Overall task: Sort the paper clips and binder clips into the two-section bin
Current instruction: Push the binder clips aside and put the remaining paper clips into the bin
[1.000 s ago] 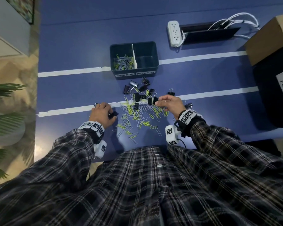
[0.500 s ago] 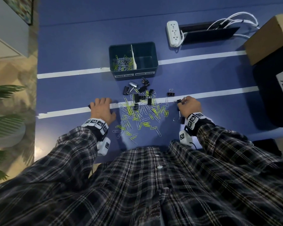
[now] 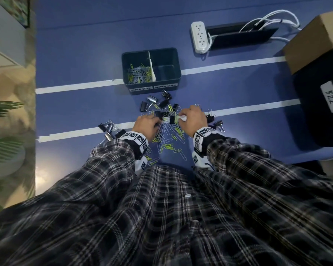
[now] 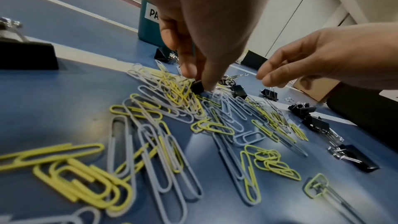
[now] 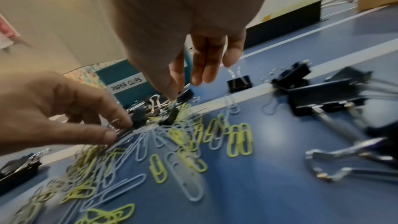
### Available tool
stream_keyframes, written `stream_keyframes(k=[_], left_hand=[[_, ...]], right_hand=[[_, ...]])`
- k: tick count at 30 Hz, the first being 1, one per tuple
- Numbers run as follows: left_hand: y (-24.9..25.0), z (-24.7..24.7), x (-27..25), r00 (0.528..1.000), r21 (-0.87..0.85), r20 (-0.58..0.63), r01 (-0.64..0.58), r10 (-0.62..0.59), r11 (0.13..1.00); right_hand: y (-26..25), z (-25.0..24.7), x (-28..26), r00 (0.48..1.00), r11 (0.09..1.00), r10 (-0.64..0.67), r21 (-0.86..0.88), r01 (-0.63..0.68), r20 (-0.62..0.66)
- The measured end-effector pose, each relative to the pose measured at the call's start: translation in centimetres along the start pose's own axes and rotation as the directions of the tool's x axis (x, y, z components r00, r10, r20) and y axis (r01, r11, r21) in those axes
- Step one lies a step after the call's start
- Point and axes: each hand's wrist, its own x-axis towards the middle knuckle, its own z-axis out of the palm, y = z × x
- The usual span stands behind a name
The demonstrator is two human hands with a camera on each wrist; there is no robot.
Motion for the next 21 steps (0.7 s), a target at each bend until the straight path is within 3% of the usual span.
stream_keyframes(k=[4,6,9,16,21], left_hand=[[-0.4,0.1,-1.1,0.992,-0.219,-0.105,0.047,-0.071,0.975],[-0.3,-0.5,-1.6,0.963,-0.349,-0.200,0.100,-0.178,0.932],[-0.9,-1.9,-2.2,0.917,-0.466,-0.320,0.068,-0.239,0.882],[-6.7,-2.4,-3.0,0.838,-0.493,-0.228,0.339,-0.496,0.801],[-7.4,-1.7,-3.1,0.848,-0.374,-0.228,0.378,-0.479,0.847]], right_hand=[[-1.6,1.5,1.0,0.993,0.998,-0.040,-0.047,0.046,0.115],[-2.2,2.0,1.3,0.992,0.994,-0.047,-0.092,0.058,0.116],[-2.3,2.5,1.6,0.991,0.992,-0.051,-0.109,0.065,0.126],[-1.7,2.1,1.3,0.987,0.998,-0.066,0.018,0.064,0.143],[-0.9,2.2,0.7,0.988,0.968,-0.039,0.252,0.001,0.148]])
